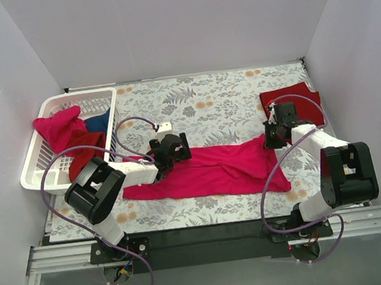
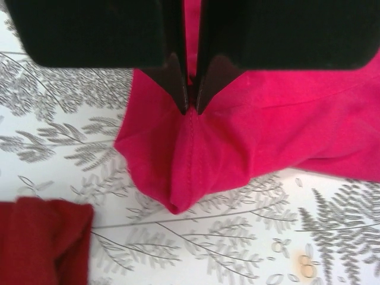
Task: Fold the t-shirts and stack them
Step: Fold the tshirt
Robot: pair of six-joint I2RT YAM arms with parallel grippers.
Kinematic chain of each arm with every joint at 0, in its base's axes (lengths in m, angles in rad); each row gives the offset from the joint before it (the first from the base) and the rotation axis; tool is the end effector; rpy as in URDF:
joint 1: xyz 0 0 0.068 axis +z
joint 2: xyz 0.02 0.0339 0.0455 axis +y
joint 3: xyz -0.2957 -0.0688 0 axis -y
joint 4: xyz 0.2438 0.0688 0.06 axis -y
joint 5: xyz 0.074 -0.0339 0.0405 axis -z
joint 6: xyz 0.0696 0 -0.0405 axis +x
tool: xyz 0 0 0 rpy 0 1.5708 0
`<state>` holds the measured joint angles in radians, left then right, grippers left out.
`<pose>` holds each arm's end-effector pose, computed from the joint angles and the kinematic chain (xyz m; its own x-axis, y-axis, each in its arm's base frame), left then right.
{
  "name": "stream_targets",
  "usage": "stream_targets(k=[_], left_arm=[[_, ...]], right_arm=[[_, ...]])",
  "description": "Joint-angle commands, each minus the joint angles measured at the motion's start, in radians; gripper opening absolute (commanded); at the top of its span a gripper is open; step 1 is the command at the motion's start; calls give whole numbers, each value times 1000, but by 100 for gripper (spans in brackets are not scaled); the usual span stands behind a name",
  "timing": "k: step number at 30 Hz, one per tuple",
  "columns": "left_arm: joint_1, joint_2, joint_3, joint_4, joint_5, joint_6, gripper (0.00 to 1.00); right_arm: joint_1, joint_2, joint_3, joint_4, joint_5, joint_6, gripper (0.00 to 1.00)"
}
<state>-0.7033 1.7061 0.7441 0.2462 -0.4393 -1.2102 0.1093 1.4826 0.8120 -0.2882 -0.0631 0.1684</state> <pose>0.2875 -0.2050 0.1509 -0.4953 -0.6904 -0.5274 -0.3482 0.7139 -0.6076 0.3024 0.0376 0.1861 -0.8264 0.0776 -0.5577 -0.0065 0.9891 0.1472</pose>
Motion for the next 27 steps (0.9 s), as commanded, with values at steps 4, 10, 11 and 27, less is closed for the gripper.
stream_targets(k=[4, 10, 11, 27], left_arm=[[4, -5, -17, -81, -65, -12, 79], [4, -3, -9, -68, -61, 0, 79], [4, -3, -8, -67, -59, 3, 79], [-28, -220, -106, -18, -147, 12, 80]], right_arm=[[-59, -25, -17, -9, 51, -29, 1], [-59, 16, 12, -12, 28, -36, 2], [-59, 2, 13, -12, 17, -40, 9], [176, -153, -11, -16, -46, 29, 42]])
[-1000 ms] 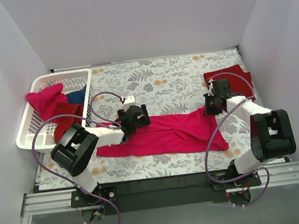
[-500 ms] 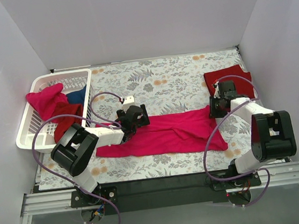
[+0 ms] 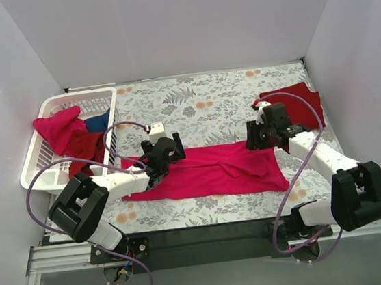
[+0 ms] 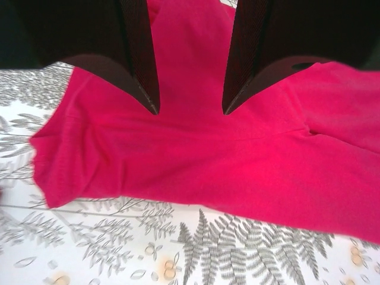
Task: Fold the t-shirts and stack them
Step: Fold the tshirt
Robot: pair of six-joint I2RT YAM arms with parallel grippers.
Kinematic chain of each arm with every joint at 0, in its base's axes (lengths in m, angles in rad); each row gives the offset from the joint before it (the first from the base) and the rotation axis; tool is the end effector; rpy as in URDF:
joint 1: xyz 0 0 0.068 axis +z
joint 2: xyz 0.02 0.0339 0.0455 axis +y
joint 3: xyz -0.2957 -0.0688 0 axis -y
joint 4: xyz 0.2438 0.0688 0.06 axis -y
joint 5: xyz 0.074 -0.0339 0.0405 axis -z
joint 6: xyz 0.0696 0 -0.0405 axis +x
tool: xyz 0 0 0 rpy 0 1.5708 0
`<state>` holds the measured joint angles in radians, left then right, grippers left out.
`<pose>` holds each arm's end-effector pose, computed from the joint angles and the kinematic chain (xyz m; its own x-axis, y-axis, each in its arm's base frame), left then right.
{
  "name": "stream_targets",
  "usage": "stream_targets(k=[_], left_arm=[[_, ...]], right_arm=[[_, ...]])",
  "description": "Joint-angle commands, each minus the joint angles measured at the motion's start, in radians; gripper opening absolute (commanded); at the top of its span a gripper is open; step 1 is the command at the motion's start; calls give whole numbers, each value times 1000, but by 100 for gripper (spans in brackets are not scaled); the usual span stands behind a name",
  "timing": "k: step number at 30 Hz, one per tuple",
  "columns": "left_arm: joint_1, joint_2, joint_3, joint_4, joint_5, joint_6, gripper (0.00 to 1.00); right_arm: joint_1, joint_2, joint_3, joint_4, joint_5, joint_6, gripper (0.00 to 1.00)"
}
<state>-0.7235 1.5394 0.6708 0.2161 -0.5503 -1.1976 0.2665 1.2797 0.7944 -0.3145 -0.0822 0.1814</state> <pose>0.2639 -0.1845 0.1807 -0.4014 -0.7045 -0.5854 -0.3316 0.7075 -0.6241 0.2673 0.0789 0.2333 -0.7379 -0.0151 -0.6748 -0.1876 0.9649 0.1836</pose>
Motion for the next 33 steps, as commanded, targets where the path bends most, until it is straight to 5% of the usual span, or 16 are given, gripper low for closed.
stream_targets(k=[1, 17, 28, 33], left_arm=[[-10, -55, -40, 12, -22, -6, 80], [-33, -84, -195, -6, 87, -146, 80], [-73, -222, -300, -4, 230, -295, 79], [-114, -214, -324, 143, 363, -316, 79]], right_arm=[[19, 67, 6, 17, -31, 16, 42], [22, 488, 176, 101, -27, -16, 43], [20, 874, 757, 28, -77, -63, 43], [23, 1088, 1090, -44, -209, -94, 43]])
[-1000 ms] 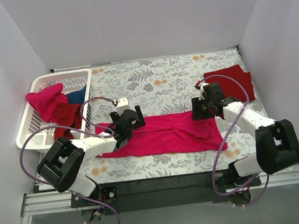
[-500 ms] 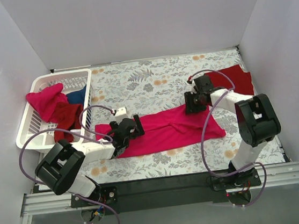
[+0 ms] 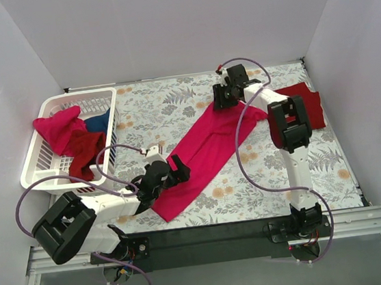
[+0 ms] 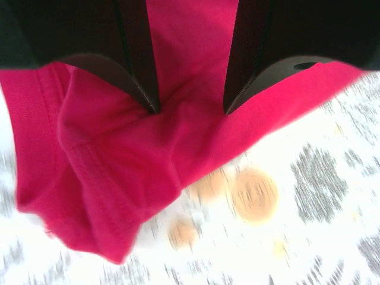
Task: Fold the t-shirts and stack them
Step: Fold the tshirt
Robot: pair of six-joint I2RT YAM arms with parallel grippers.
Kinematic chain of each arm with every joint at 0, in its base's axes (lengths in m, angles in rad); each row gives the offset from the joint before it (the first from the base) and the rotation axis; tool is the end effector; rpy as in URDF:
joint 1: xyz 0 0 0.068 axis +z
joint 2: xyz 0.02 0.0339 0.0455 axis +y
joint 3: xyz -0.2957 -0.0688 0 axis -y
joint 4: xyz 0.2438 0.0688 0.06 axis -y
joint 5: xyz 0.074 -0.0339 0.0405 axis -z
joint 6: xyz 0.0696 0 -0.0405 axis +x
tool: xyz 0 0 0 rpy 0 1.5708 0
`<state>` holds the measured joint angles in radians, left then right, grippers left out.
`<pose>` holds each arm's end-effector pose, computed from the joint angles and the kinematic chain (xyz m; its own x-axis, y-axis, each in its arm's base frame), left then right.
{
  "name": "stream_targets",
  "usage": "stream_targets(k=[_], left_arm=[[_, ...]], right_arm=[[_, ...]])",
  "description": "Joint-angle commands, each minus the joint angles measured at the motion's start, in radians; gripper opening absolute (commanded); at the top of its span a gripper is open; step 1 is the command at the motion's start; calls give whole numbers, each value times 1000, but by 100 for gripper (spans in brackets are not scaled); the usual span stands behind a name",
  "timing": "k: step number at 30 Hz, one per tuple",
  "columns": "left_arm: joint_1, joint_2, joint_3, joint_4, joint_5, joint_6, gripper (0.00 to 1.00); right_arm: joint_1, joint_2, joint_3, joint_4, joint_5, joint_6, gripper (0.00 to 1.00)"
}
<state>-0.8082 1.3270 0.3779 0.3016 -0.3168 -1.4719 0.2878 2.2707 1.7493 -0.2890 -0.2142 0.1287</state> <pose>0.1892 -0.1666 0.1527 -0.5540 -0.7889 -0.2657 -0.3638 0.5166 -0.7751 0.5228 0.1702 0.1674 -0.7426 -0.0890 -0.6637 -0.3252 0.9144 0.2412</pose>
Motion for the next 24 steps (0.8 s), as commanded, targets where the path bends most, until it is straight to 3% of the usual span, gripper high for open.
stream_targets(k=[1, 5, 8, 11, 16, 24], left_arm=[[-45, 11, -33, 83, 155, -35, 79], [-83, 47, -25, 200, 286, -13, 78], [-109, 48, -13, 218, 297, 11, 78], [-114, 9, -2, 212, 285, 39, 79], [-115, -89, 30, 160, 214, 102, 80], [-115, -61, 42, 41, 142, 145, 80]], right_arm=[[2, 151, 189, -91, -95, -41, 43], [4, 228, 439, -99, -188, -35, 44], [5, 211, 486, -81, -221, -35, 44], [11, 84, 387, 5, -228, -50, 45], [16, -218, 26, 152, -174, -57, 47], [16, -402, -301, 174, -59, -54, 48]])
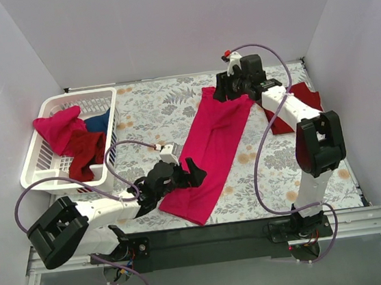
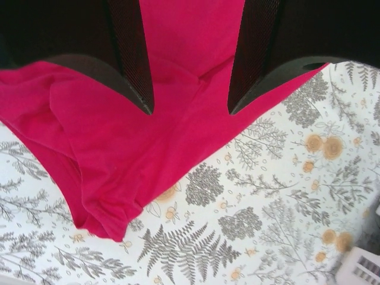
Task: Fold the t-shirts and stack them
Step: Fold the tshirt
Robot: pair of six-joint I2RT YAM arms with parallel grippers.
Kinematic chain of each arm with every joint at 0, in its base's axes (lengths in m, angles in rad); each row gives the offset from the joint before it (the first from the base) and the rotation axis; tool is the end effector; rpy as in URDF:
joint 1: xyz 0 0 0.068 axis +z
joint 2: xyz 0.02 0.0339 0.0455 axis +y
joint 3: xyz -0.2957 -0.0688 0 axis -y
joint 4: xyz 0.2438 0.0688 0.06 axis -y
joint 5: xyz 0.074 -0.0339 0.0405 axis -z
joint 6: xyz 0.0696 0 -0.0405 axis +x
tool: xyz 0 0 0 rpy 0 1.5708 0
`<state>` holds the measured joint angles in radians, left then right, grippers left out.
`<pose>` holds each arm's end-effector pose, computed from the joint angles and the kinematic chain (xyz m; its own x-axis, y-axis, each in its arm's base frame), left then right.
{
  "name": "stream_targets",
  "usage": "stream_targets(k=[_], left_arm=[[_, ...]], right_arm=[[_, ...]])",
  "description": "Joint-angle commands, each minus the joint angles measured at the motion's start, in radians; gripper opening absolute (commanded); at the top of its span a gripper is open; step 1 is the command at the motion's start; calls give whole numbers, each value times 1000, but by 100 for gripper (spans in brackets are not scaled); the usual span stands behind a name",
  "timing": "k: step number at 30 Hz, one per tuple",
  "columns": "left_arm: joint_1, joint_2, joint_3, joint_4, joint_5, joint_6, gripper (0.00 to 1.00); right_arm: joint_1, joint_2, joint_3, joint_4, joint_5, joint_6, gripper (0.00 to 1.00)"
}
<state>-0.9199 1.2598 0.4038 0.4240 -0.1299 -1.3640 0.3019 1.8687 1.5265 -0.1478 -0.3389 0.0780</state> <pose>0.1674 -0.2050 0.1903 -0.7544 -0.6112 -0.2395 -0.1009 0.4686 -0.8776 0.4512 0.1648 0.3052 -0.4917 -0.0761 -0.8675 -0.5238 0.8217 0.2247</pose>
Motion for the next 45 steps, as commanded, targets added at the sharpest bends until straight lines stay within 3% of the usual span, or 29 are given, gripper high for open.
stream_targets(k=[1, 6, 14, 21, 30, 39, 45], left_arm=[[-4, 7, 3, -83, -42, 39, 80], [-4, 38, -16, -88, 1, 55, 80], [-2, 90, -26, -61, 81, 51, 80], [-4, 167, -42, 56, 203, 7, 79], [-8, 276, 0, 176, 254, -17, 80], [-16, 406, 81, 292, 317, -6, 79], [-16, 365, 127, 217, 225, 75, 80]], right_arm=[[2, 1, -95, 31, 84, 0, 48], [2, 36, -141, 30, 155, 11, 48], [2, 188, -78, 5, 167, 28, 48], [12, 390, 104, -67, 133, 32, 48], [45, 625, 506, -191, 81, 31, 48], [57, 739, 742, -188, -57, 22, 50], [62, 681, 729, -122, -135, 8, 53]])
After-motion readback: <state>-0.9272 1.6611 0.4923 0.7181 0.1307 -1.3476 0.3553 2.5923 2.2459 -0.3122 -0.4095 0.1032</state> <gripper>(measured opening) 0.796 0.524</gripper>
